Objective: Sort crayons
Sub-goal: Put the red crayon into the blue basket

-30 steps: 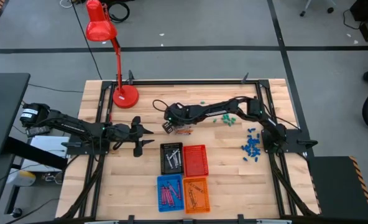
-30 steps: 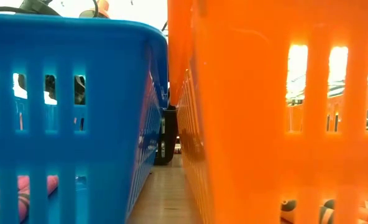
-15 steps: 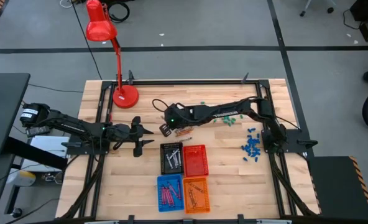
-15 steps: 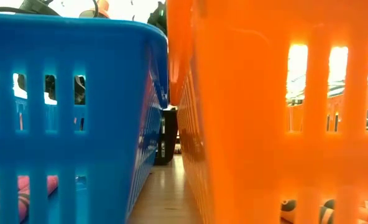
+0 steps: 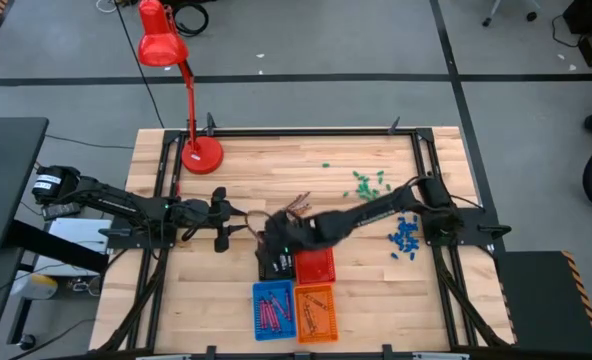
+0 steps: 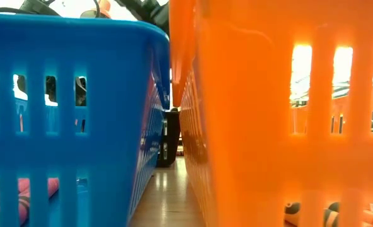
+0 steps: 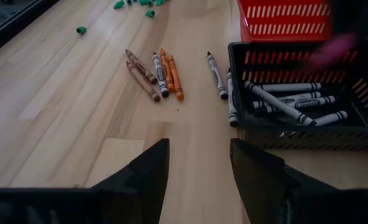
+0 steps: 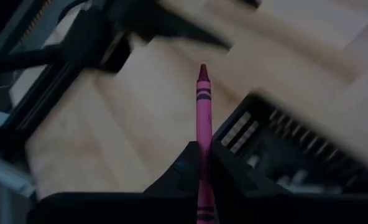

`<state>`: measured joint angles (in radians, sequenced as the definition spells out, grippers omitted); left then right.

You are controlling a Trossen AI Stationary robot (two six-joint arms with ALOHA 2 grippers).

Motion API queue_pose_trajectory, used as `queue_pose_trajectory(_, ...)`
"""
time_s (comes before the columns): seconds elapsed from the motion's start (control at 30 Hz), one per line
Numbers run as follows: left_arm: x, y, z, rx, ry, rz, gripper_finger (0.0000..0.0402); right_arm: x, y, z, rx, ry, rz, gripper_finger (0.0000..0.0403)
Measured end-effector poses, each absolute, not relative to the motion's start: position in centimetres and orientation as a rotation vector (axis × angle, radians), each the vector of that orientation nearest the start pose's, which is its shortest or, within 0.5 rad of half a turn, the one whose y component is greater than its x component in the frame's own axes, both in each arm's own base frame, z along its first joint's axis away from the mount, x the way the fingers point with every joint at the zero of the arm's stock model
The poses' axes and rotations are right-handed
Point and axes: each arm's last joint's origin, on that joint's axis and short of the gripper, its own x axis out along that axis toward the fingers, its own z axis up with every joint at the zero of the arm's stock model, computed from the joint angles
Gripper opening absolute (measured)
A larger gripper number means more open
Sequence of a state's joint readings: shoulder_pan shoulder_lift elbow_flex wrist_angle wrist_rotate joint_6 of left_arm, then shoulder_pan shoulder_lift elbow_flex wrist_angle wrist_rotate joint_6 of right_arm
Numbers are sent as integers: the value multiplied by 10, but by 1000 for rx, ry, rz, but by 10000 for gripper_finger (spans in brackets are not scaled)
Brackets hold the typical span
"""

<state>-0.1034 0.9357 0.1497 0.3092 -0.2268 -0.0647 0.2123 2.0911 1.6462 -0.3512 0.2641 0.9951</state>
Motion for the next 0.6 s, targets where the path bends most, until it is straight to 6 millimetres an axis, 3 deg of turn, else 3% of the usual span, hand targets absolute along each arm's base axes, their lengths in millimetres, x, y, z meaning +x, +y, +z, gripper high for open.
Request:
queue_pose_trajectory(0.37,164,-10,141,15,467,136,183,428,179,214,841,644,-405,34)
queue_pose_trajectory(0.6,164,-10,141,6,467,138,183,415,204,216,880,789,-318,33)
